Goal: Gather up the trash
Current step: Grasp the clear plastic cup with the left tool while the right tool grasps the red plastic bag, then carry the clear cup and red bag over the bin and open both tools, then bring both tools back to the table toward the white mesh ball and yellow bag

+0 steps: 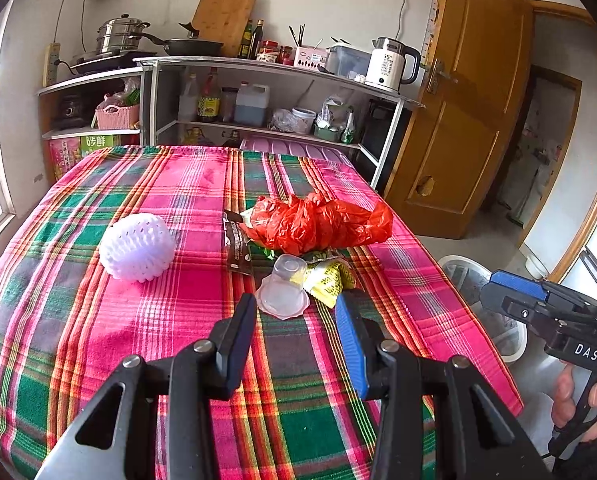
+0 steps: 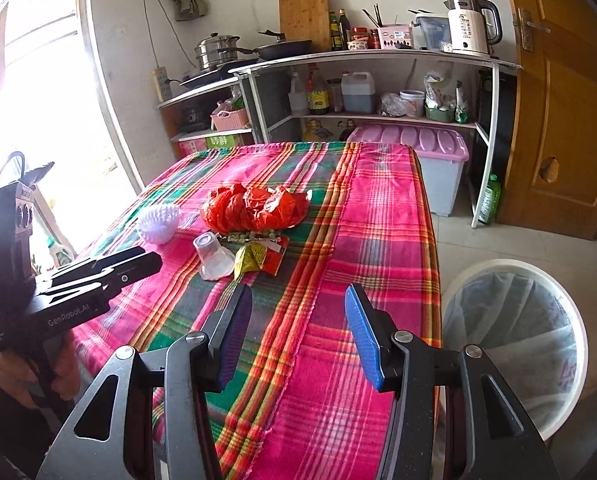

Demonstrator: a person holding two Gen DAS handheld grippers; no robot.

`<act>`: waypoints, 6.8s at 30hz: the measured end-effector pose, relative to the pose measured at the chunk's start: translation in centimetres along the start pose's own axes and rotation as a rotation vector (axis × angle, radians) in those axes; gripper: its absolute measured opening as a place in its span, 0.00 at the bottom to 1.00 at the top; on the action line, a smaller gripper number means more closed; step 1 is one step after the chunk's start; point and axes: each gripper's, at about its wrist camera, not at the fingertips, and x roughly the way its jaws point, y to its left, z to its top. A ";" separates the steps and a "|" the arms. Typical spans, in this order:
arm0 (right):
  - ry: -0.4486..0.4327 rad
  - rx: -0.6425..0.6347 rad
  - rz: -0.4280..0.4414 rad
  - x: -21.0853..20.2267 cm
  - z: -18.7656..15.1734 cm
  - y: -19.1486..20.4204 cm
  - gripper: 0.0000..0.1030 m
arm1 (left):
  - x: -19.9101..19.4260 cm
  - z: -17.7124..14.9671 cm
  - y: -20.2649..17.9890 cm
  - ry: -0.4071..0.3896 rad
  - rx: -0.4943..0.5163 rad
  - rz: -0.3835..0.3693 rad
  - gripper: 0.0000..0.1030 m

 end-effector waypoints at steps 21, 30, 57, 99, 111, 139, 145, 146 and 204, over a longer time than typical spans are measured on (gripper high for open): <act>0.028 0.000 0.056 5.8 4.2 -0.5 0.48 | 7.3 2.2 0.1 0.123 -0.008 -0.015 0.40; 0.069 0.059 0.099 9.0 5.5 -0.5 0.48 | 6.5 1.8 0.6 0.107 -0.021 -0.043 0.30; 0.017 0.075 0.117 5.4 4.8 0.7 0.14 | 2.2 1.2 1.5 0.057 -0.025 -0.031 0.30; -0.120 0.357 -0.138 -8.8 -3.8 -13.0 0.13 | 2.0 2.2 -16.1 0.040 0.216 -0.225 0.29; -0.083 0.445 -0.203 -8.8 -6.3 -17.4 0.14 | 5.8 2.2 -21.0 0.095 0.258 -0.295 0.29; -0.033 0.507 -0.240 -7.9 -8.2 -20.6 0.24 | 10.6 0.3 -24.2 0.209 0.265 -0.345 0.34; -0.040 0.484 -0.233 -8.2 -7.6 -19.6 0.25 | 9.8 0.7 -23.3 0.193 0.250 -0.348 0.36; -0.043 0.479 -0.231 -8.3 -7.5 -19.3 0.25 | 9.6 0.8 -23.2 0.188 0.248 -0.350 0.36; 0.042 0.101 -0.017 -1.2 -3.0 -2.0 0.35 | -0.7 -1.9 -1.9 0.038 0.009 -0.044 0.36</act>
